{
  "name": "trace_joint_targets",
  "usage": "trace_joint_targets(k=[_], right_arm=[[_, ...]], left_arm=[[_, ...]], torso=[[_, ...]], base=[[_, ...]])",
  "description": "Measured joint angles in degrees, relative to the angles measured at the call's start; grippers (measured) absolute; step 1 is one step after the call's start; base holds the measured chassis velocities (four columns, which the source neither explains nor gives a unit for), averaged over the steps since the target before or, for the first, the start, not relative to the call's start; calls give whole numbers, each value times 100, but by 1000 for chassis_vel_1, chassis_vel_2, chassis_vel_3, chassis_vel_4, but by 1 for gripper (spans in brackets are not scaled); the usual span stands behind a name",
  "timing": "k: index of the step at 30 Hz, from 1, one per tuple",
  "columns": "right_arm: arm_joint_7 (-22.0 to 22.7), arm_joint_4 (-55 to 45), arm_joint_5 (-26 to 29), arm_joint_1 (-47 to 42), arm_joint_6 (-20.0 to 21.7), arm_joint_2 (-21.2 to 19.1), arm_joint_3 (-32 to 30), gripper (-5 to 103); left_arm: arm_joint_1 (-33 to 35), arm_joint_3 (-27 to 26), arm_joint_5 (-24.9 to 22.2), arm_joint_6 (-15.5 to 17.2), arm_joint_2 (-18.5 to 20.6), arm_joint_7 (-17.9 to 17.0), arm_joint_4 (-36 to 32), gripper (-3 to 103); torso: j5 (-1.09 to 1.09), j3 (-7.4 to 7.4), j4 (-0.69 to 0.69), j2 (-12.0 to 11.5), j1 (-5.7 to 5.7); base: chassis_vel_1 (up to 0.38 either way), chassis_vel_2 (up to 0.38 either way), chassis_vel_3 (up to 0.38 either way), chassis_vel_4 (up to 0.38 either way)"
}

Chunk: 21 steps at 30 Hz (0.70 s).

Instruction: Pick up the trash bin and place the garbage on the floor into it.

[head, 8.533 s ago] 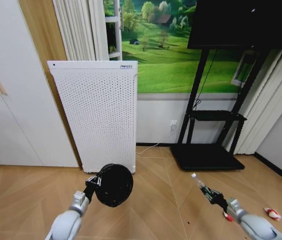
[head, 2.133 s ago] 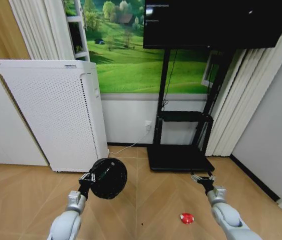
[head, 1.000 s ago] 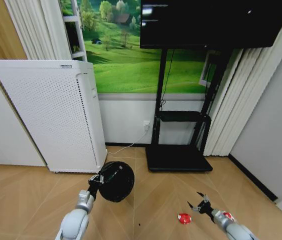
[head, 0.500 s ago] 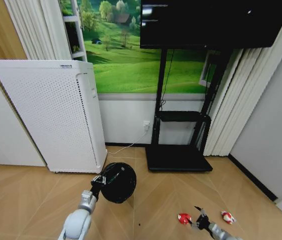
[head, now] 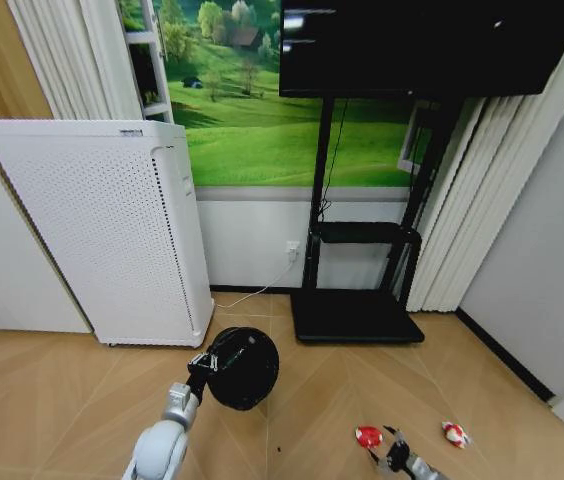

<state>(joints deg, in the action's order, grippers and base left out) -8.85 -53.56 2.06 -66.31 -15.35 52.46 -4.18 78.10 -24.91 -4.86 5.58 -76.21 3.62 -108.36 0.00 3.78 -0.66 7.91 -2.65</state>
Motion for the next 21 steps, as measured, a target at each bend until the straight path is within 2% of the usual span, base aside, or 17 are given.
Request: trace_joint_targets(k=[4, 12, 16, 17, 19, 20, 21], right_arm=[[15, 449, -103, 325, -29, 183, 116, 98], [12, 546, -144, 351, -30, 207, 129, 98], [-73, 586, -176, 363, -40, 222, 125, 94], [-112, 617, -194, 380, -64, 236, 121, 84], [-135, 636, -204, 393, -82, 246, 118, 84], [-151, 650, -211, 401, -95, 255, 117, 79], [-163, 655, -213, 406, -101, 261, 117, 68]], left_arm=[[16, 36, -7, -13, -6, -1, -10, 4], [-43, 37, -29, -28, 2, -1, 53, 4], [-68, 48, -34, -29, -4, -1, 75, 4], [-73, 52, -37, -29, -6, -1, 83, 4], [-77, 52, -38, -29, -8, -1, 91, 4], [-79, 52, -39, -29, -8, -1, 101, 4], [-80, 50, -40, -29, -8, -1, 111, 4]], torso=[[0, 0, -1, 0, 0], [0, 0, -1, 0, 0], [0, 0, -2, 0, 0], [0, 0, -2, 0, 0], [0, 0, -1, 0, 0], [0, 0, -1, 0, 0], [0, 0, -1, 0, 0]], base=[[0, 0, 0, 0], [0, 0, 0, 0], [0, 0, 0, 0], [0, 0, 0, 0], [0, 0, 0, 0], [0, 0, 0, 0], [0, 0, 0, 0]])
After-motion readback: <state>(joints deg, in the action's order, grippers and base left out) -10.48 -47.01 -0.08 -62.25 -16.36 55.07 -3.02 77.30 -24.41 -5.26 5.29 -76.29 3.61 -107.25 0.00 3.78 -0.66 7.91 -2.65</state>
